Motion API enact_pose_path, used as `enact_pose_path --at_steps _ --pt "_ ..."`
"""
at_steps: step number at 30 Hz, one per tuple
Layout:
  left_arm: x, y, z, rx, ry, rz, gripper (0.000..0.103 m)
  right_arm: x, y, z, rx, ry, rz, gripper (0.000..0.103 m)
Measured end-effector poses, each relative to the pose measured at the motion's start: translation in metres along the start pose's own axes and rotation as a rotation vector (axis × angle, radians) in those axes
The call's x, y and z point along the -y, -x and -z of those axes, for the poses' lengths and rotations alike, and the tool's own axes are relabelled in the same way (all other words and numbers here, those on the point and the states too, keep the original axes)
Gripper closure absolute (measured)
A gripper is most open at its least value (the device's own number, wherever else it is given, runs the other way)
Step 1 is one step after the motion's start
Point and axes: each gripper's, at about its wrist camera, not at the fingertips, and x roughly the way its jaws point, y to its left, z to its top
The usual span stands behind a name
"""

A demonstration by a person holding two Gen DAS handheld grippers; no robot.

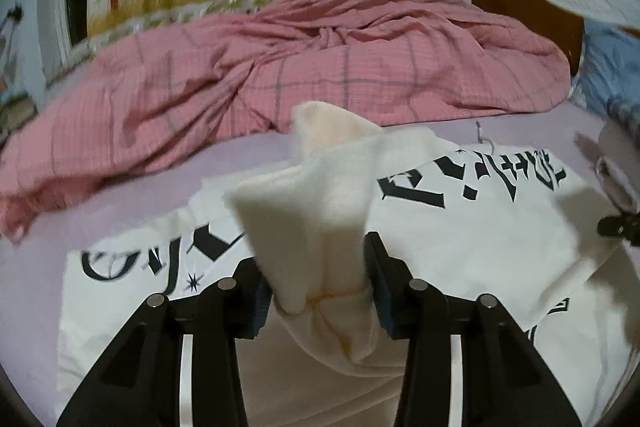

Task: Fold large clothes
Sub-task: 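Grasp the hoodie cuff with the left tool and tuck it onto the body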

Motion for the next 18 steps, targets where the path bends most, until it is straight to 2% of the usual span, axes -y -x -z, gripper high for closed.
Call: enact_pose_path --at_steps 1,2,3,4,5,9,10,11,12,14,16,18 --pt "-0.004 -0.003 0.0 -0.019 0.017 0.027 0.059 0.0 -0.001 0.0 -0.002 0.0 0.001 0.094" --pt "-0.007 -0.005 0.0 -0.036 0.033 0.043 0.051 0.001 -0.001 0.0 -0.002 -0.003 0.004 0.094" --pt "-0.01 -0.008 0.0 -0.057 0.047 0.052 0.036 0.002 -0.001 0.0 -0.001 -0.006 0.006 0.094" --pt "-0.008 -0.011 0.001 -0.082 0.052 0.06 0.029 0.002 0.0 -0.001 0.002 -0.01 0.007 0.094" --pt "-0.008 -0.016 0.001 -0.11 0.046 0.055 0.025 0.003 0.0 -0.001 0.003 -0.013 0.006 0.094" --pt "-0.005 -0.025 -0.002 -0.135 0.01 0.001 0.026 0.008 -0.002 -0.003 0.007 -0.044 0.011 0.093" --pt "-0.007 -0.024 -0.005 -0.123 0.013 -0.014 0.028 0.01 -0.002 -0.003 0.01 -0.054 0.011 0.092" --pt "-0.011 -0.022 -0.007 -0.108 0.02 -0.03 0.039 0.012 -0.001 -0.003 0.013 -0.065 0.007 0.089" --pt "-0.016 -0.02 -0.01 -0.092 0.029 -0.05 0.061 0.013 -0.001 -0.002 0.015 -0.069 0.002 0.088" --pt "-0.026 -0.018 -0.016 -0.085 0.043 -0.064 0.083 0.01 0.002 -0.001 0.014 -0.043 -0.006 0.086" --pt "-0.032 -0.013 -0.019 -0.077 0.039 -0.091 0.084 -0.006 0.0 0.004 -0.005 0.069 -0.011 0.086" --pt "-0.032 -0.002 -0.02 -0.025 0.001 -0.15 0.084 -0.027 -0.006 0.009 -0.026 0.164 -0.026 0.086"
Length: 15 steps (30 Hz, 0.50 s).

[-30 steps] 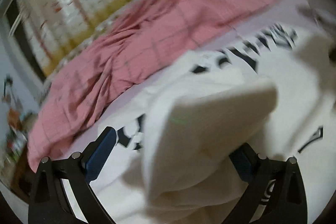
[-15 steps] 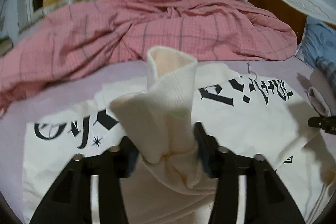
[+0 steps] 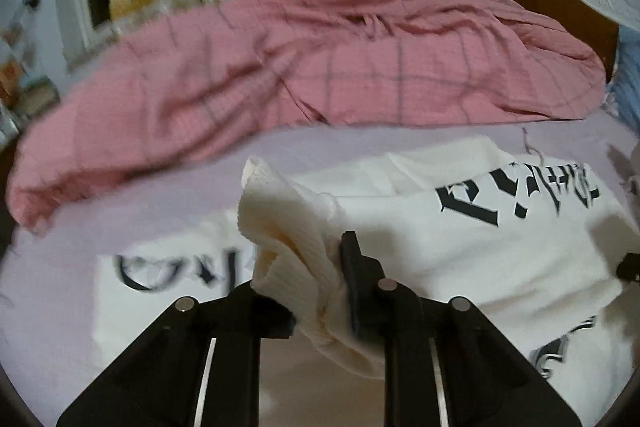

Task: Fold large clothes
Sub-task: 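Grasp the hoodie cuff with the left tool and tuck it onto the body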

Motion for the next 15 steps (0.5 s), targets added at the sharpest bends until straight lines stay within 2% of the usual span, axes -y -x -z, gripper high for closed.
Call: enact_pose_path --at_steps 3,6,9,11,13,15 --pt "-0.005 0.016 0.001 0.071 -0.034 -0.05 0.084 -0.017 -0.013 -0.001 -0.028 0.024 -0.004 0.086" --pt "-0.006 0.024 0.001 0.081 -0.073 -0.068 0.084 -0.024 -0.023 -0.001 -0.042 0.032 0.014 0.086" --pt "-0.004 0.03 0.002 0.11 -0.142 -0.159 0.084 -0.028 -0.02 -0.002 -0.027 0.022 -0.026 0.085" --pt "-0.009 0.031 0.001 0.107 -0.16 -0.17 0.084 -0.029 -0.019 -0.002 -0.024 0.016 -0.059 0.081" --pt "-0.016 0.03 0.002 0.094 -0.151 -0.172 0.084 -0.029 -0.018 -0.002 -0.019 0.015 -0.043 0.074" --pt "-0.02 0.026 0.005 0.075 -0.138 -0.172 0.084 -0.027 -0.019 -0.002 -0.018 0.012 -0.022 0.073"
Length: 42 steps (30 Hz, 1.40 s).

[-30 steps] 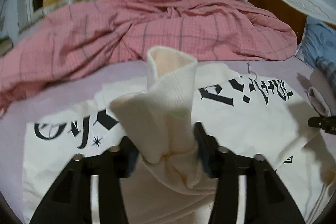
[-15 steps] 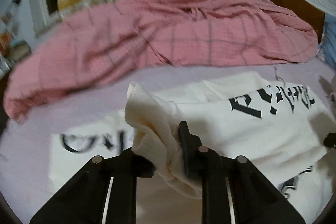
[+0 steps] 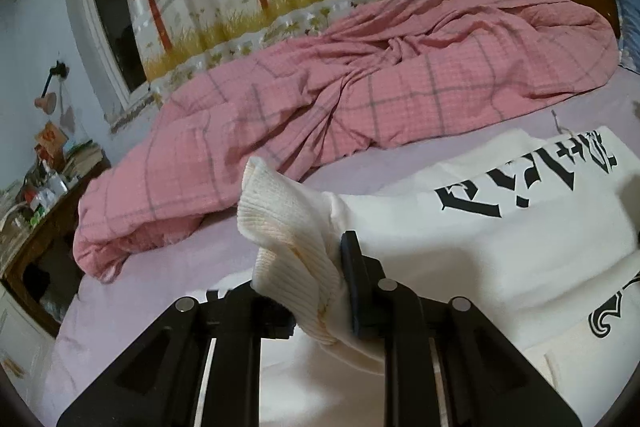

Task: Fold large clothes
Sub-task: 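Release the cuff and lift both tools open above the folded hoodie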

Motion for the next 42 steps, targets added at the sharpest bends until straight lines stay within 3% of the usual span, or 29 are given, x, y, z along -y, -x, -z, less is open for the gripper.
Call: enact_pose_path --at_steps 4,6,7,9,12,14,19,21,23,25,27,30,32,35,38,42 --pt "-0.008 -0.008 0.009 -0.026 0.047 0.015 0.083 0.012 0.001 -0.001 0.007 -0.045 0.011 0.073" --pt "-0.013 -0.012 0.015 -0.042 0.079 0.038 0.077 0.018 0.0 0.0 0.008 -0.061 0.011 0.073" --pt "-0.015 -0.013 0.019 -0.054 0.098 0.051 0.074 0.021 -0.002 0.0 0.007 -0.069 0.008 0.073" --pt "-0.021 -0.014 0.028 -0.063 0.138 0.045 0.057 0.025 -0.012 0.0 -0.005 -0.082 -0.005 0.073" --pt "-0.034 -0.011 0.041 -0.059 0.154 0.026 0.047 0.027 -0.011 0.0 0.003 -0.09 -0.014 0.072" --pt "-0.045 -0.008 0.048 -0.063 0.151 -0.021 0.048 0.027 -0.012 0.0 0.002 -0.087 -0.01 0.072" --pt "-0.083 -0.002 0.061 -0.09 0.209 -0.015 0.049 0.026 -0.001 -0.003 0.025 -0.106 0.019 0.072" --pt "-0.092 0.0 0.061 -0.095 0.245 0.049 0.066 0.029 0.012 -0.005 0.068 -0.12 0.008 0.072" --pt "-0.095 0.001 0.061 -0.109 0.295 0.158 0.076 0.033 0.024 -0.006 0.109 -0.142 -0.042 0.072" --pt "-0.088 -0.002 0.057 -0.14 0.327 0.275 0.078 0.036 0.032 -0.006 0.132 -0.16 -0.099 0.072" --pt "-0.071 -0.007 0.053 -0.179 0.301 0.313 0.08 0.031 0.032 -0.006 0.114 -0.136 -0.136 0.072" --pt "-0.051 -0.035 0.06 -0.338 0.298 0.303 0.083 0.018 0.021 -0.006 0.073 -0.086 -0.107 0.072" --pt "-0.052 -0.05 0.07 -0.375 0.353 0.285 0.083 0.011 0.011 -0.006 0.039 -0.062 -0.061 0.072" --pt "-0.051 -0.054 0.08 -0.349 0.351 0.266 0.084 0.002 -0.004 -0.005 0.018 -0.055 0.087 0.072" --pt "-0.039 -0.048 0.082 -0.318 0.298 0.225 0.084 -0.005 -0.015 -0.003 0.012 -0.01 0.123 0.072" --pt "-0.045 -0.037 0.083 -0.254 0.287 0.198 0.083 0.001 -0.013 -0.003 0.013 -0.034 0.093 0.072"
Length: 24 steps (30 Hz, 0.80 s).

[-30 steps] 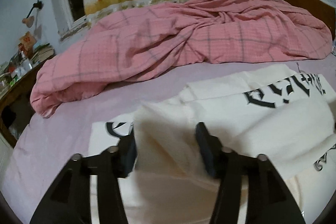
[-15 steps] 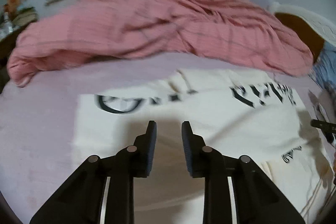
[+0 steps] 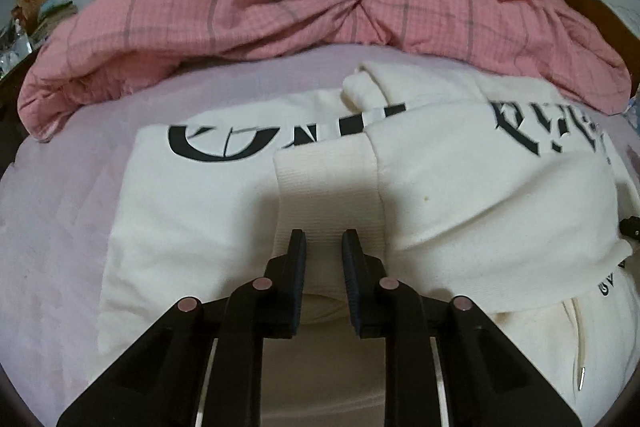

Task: Fold large clothes
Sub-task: 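Release the cuff and lift both tools open above the folded hoodie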

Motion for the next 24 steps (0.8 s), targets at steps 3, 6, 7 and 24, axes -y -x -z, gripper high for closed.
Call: enact_pose_path --at_steps 3,6,7,24 --pt "-0.007 0.03 -0.002 0.12 0.005 -0.019 0.084 0.008 0.011 -0.002 0.008 -0.032 -0.039 0.071" --pt "-0.005 0.078 -0.005 0.258 -0.014 -0.029 0.08 0.01 0.049 -0.005 0.107 -0.045 -0.088 0.071" --pt "-0.005 0.098 -0.006 0.303 -0.011 -0.024 0.079 0.01 0.069 -0.005 0.158 -0.046 -0.107 0.071" --pt "-0.03 0.412 0.079 0.787 -0.024 -0.041 0.026 -0.046 0.392 0.149 0.935 0.201 -0.197 0.013"
